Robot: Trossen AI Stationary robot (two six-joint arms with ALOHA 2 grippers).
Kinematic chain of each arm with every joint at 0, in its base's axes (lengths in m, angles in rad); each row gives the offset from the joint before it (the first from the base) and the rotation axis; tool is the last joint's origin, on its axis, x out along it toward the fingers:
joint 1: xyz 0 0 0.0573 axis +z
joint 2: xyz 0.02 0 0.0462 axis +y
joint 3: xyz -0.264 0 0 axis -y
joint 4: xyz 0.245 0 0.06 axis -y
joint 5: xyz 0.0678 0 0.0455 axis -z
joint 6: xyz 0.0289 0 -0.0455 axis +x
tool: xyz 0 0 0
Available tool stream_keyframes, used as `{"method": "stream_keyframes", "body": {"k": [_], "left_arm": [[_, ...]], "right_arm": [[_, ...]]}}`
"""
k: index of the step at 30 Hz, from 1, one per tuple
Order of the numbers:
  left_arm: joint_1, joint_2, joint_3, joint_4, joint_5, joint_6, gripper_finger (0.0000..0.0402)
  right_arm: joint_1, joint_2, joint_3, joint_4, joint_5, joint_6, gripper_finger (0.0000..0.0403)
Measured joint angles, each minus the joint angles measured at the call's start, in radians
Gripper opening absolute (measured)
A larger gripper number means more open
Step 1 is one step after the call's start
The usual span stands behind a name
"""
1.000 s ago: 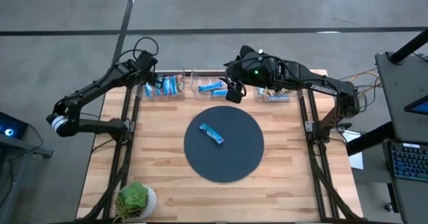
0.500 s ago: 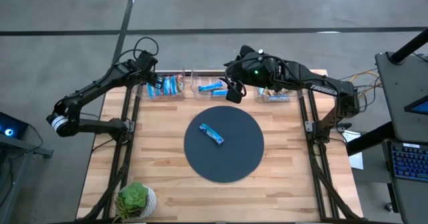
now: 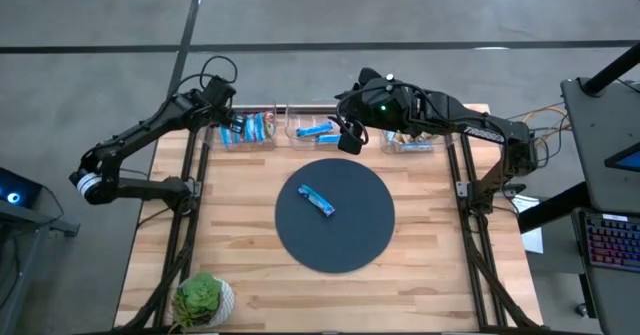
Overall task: Pick and place Granola Bars by type
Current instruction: Put the blue granola bar into the middle transparent bin
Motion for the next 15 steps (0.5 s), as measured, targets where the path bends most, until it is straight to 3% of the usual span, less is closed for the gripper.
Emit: {"method": "stream_keyframes", "body": {"k": [7,15], "left_arm": [[0.0,0.0,0.0,-0.003,0.004,-0.001,0.0009],[0.0,0.0,0.0,-0.003,0.007,-0.001,0.0001]], "right_arm": [[0.0,0.0,0.0,0.0,0.0,0.0,0.0224],[0.0,0.0,0.0,0.0,0.0,0.0,0.0224]]}}
